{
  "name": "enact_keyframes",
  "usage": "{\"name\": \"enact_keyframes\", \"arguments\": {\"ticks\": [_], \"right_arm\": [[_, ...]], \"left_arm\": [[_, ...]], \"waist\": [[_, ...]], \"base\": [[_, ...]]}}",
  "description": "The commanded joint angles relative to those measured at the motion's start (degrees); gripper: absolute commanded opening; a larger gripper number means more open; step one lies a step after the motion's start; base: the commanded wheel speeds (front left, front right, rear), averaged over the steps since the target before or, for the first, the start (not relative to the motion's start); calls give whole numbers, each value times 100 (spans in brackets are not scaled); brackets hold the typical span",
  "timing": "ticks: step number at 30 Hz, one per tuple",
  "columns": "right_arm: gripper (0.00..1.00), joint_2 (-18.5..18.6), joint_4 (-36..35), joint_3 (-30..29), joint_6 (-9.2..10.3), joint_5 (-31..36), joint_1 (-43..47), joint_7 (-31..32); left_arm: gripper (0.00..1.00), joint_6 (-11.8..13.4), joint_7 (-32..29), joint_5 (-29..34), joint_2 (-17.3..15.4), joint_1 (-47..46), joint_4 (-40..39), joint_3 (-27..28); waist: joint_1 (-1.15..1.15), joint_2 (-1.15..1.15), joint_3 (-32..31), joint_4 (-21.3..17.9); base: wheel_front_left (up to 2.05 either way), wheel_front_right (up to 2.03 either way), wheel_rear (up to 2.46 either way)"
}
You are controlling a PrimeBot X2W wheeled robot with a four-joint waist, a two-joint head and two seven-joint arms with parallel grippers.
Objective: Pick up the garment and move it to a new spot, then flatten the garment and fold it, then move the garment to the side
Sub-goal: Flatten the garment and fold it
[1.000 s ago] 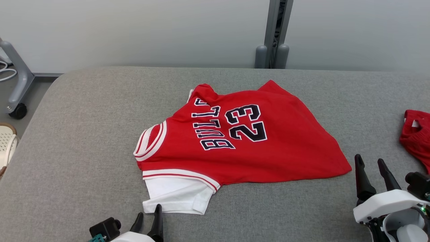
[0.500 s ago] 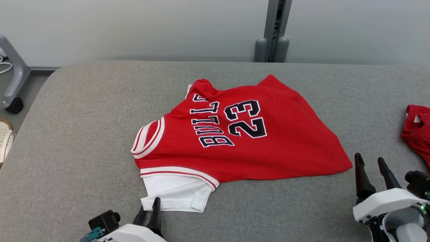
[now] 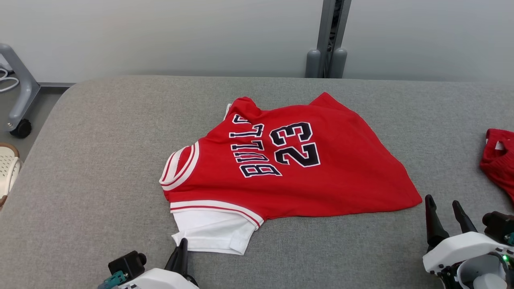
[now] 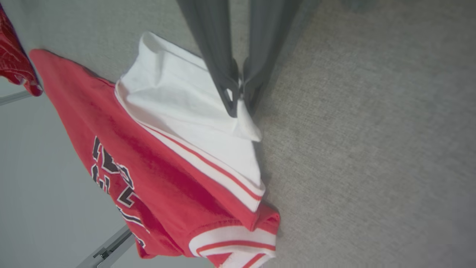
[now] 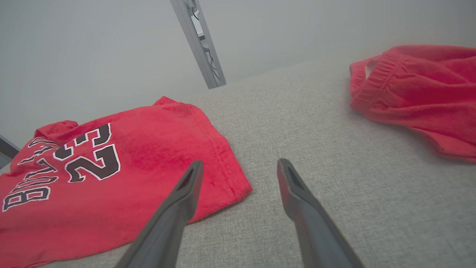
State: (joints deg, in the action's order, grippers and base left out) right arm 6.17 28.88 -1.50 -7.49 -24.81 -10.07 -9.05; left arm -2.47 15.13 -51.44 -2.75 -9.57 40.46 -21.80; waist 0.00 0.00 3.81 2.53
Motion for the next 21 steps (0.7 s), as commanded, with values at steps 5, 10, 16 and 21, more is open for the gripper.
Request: {"name": "enact_keyframes", "arguments": {"ticks": [5,10,16,21], "right_arm": [[100,39,251,34,-1,55,-125,-30],[100,75,509,93,-1,44,-256,-79],[100,92,772,152,-1,-29,-355,-176],[100,84,915,263,-1,-91,-378,-232]], "left_arm": [[0,32,-1,77,-30,96,-128,6],[0,50,-1,139,-31,179,-174,-33],[0,62,-1,64,-30,325,-216,-163],[0,89,-1,-26,-31,396,-190,-307]], "waist": [[0,0,-33,47],[0,0,-63,111],[0,0,-110,222],[0,0,-150,275]], "base": [[0,0,0],[0,0,0],[0,0,0],[0,0,0]]}}
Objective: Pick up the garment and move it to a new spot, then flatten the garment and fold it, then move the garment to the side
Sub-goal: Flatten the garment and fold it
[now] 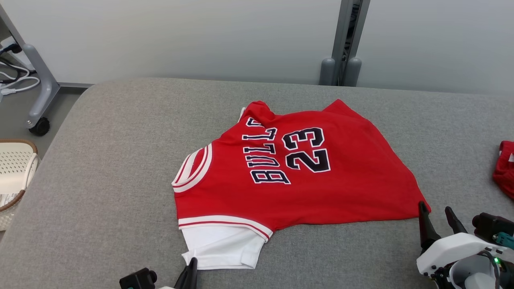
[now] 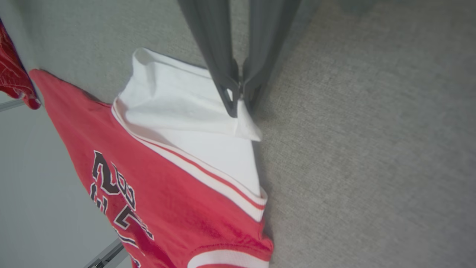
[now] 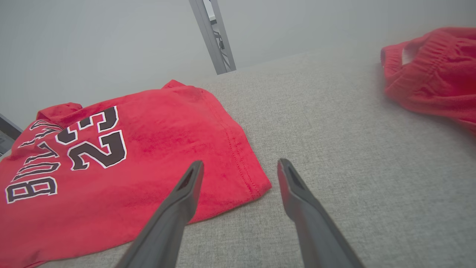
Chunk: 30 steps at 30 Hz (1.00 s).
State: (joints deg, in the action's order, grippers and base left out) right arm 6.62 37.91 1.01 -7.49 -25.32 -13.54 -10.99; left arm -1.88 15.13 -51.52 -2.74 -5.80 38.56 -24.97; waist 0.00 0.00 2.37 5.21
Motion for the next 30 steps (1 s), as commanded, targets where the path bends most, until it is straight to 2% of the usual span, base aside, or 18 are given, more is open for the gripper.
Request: {"name": "enact_keyframes", "arguments": {"ticks": [1,6,10,12,13,14,15,16,23,30], "right_arm": [[100,42,39,29,-1,-49,-40,-48],[100,74,126,76,-1,-98,-90,-90],[100,91,193,111,-1,-131,-124,-118],[100,99,225,124,-1,-144,-138,-135],[100,100,242,130,-1,-142,-139,-143],[100,100,257,134,-1,-145,-143,-140],[100,98,268,139,-1,-155,-152,-148],[100,98,280,144,-1,-167,-164,-160],[100,117,337,142,-1,-202,-191,-208],[100,101,440,174,-1,-242,-196,-253]], "left_arm": [[0,45,-1,-29,-33,26,7,3],[0,87,-1,6,-32,46,52,16],[0,42,-219,-81,-30,70,301,-242],[13,37,-285,-159,-28,60,387,-318],[49,34,-305,-204,-28,63,411,-345],[73,26,-309,-255,-28,63,419,-362],[94,15,-312,-335,-28,71,412,-370],[100,10,-349,-423,-27,92,400,-384],[100,-36,-505,-543,-34,135,390,-544],[100,216,-174,-330,-149,151,231,-435]], "waist": [[0,0,-13,13],[0,0,-37,31],[0,0,-58,32],[0,0,-64,32],[0,0,-66,30],[0,0,-66,29],[0,0,-60,25],[0,0,-55,25],[0,0,-39,58],[0,0,-83,94]], "base": [[0,0,0],[0,0,0],[0,0,0],[0,0,0],[0,0,0],[0,0,0],[0,0,0],[0,0,0],[0,0,0],[0,0,0]]}}
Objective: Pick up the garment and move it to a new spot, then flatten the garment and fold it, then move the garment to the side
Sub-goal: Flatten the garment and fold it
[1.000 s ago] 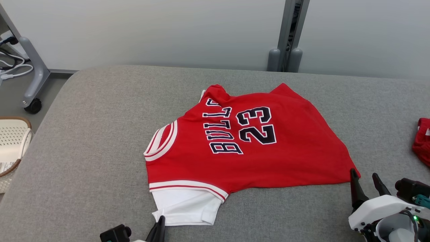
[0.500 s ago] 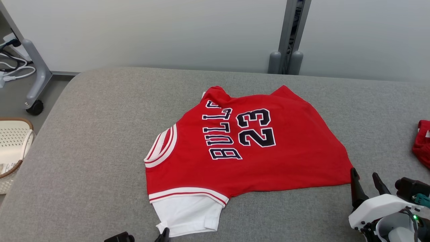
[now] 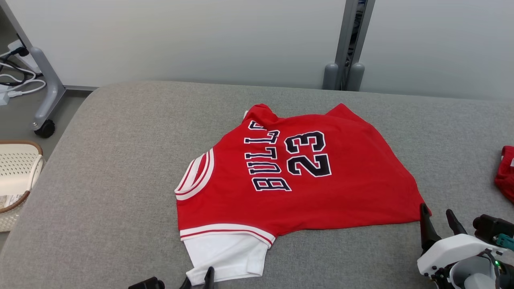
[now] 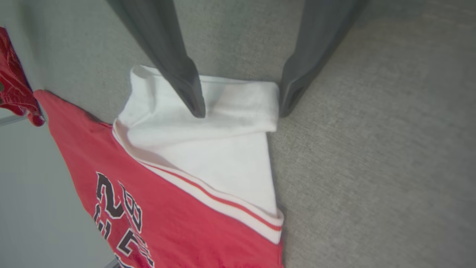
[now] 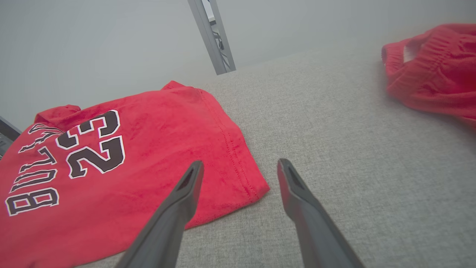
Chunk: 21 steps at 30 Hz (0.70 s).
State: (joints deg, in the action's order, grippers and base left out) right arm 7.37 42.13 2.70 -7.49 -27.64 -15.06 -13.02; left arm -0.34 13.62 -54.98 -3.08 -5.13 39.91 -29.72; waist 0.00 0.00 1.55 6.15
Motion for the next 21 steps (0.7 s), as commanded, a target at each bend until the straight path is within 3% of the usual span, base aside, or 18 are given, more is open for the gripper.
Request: {"name": "enact_keyframes", "arguments": {"ticks": [1,6,11,15,21], "right_arm": [[100,24,28,10,-1,-9,-41,-50],[100,27,80,25,-1,-48,-21,-83],[100,34,116,41,-1,-77,-13,-110],[100,30,141,74,-1,-88,-31,-125],[100,38,190,111,-1,-116,-69,-126]], "left_arm": [[100,107,0,46,-124,98,65,56],[100,589,151,721,-295,159,-399,199],[100,959,156,1975,-406,497,-1482,759],[100,852,159,2469,-297,780,-1872,1035],[100,623,160,2752,-153,1031,-1797,1111]], "waist": [[0,0,-15,5],[0,0,-70,31],[0,0,-97,61],[0,0,-120,55],[0,0,-128,34]], "base": [[0,0,0],[0,0,0],[0,0,0],[0,0,0],[0,0,0]]}}
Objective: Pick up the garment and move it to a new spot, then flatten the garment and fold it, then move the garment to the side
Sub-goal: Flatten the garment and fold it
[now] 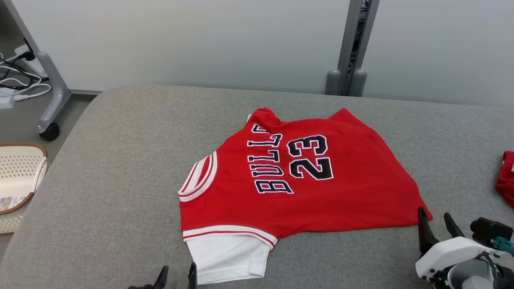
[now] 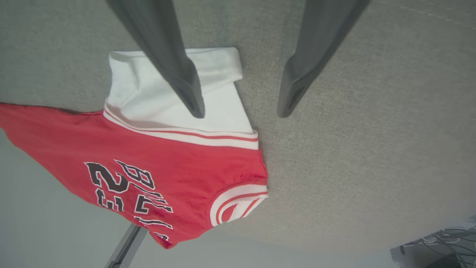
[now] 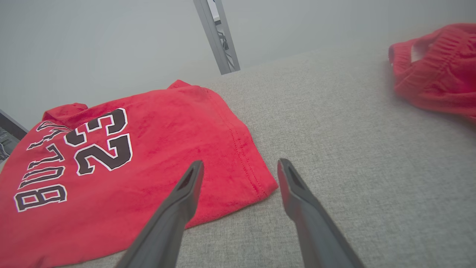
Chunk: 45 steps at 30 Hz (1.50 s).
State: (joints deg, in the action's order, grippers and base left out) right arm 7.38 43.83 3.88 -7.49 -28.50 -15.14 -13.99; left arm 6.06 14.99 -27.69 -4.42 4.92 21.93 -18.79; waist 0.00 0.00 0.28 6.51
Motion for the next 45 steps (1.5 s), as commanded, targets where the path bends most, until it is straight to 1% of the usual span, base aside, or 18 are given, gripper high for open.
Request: {"name": "enact_keyframes", "arguments": {"ticks": [1,3,8,12,16,26,37,38,39,40,41,42,43,45], "right_arm": [[100,38,26,-4,-1,-30,-61,-34],[100,44,45,-2,-1,-47,-61,-33],[100,54,74,12,-1,-69,-57,-53],[100,51,98,28,-1,-76,-50,-62],[100,52,120,56,-1,-77,-69,-66],[100,79,148,91,-1,-95,-96,-82],[100,107,156,107,-1,-113,-146,-90],[100,111,156,105,-1,-117,-145,-91],[100,115,155,106,-1,-121,-147,-93],[100,120,155,107,-1,-122,-148,-91],[100,123,157,108,-1,-122,-149,-92],[100,124,162,106,-1,-122,-148,-93],[100,126,172,105,-1,-119,-148,-93],[100,123,190,100,-1,-123,-149,-93]], "left_arm": [[100,-65,22,56,4,49,55,-23],[100,-170,23,9,40,89,218,-129],[100,-331,22,-252,87,50,482,-238],[100,-364,10,-434,112,-34,586,-272],[100,-458,-73,-661,131,-128,706,-365],[100,-496,-35,-1051,139,-369,943,-542],[100,-449,12,-1363,139,-587,1104,-773],[97,-447,13,-1377,139,-589,1111,-786],[66,-446,16,-1378,138,-590,1124,-801],[40,-451,19,-1386,138,-597,1139,-809],[25,-457,20,-1390,138,-611,1152,-813],[6,-454,22,-1391,138,-620,1155,-810],[0,-443,23,-1391,139,-624,1151,-797],[0,-428,20,-1363,137,-609,1124,-735]], "waist": [[0,0,2,-6],[0,0,5,-8],[0,0,7,2],[0,0,6,8],[0,0,16,3],[0,0,87,-59],[0,0,201,-111],[0,0,208,-112],[0,0,214,-111],[0,0,218,-109],[0,0,219,-108],[0,0,217,-105],[0,0,213,-102],[0,0,202,-92]], "base": [[0,0,0],[0,0,0],[0,0,0],[0,0,0],[0,0,0],[0,0,0],[0,0,0],[0,0,0],[0,0,0],[0,0,0],[0,0,0],[0,0,0],[0,0,0],[0,0,0]]}}
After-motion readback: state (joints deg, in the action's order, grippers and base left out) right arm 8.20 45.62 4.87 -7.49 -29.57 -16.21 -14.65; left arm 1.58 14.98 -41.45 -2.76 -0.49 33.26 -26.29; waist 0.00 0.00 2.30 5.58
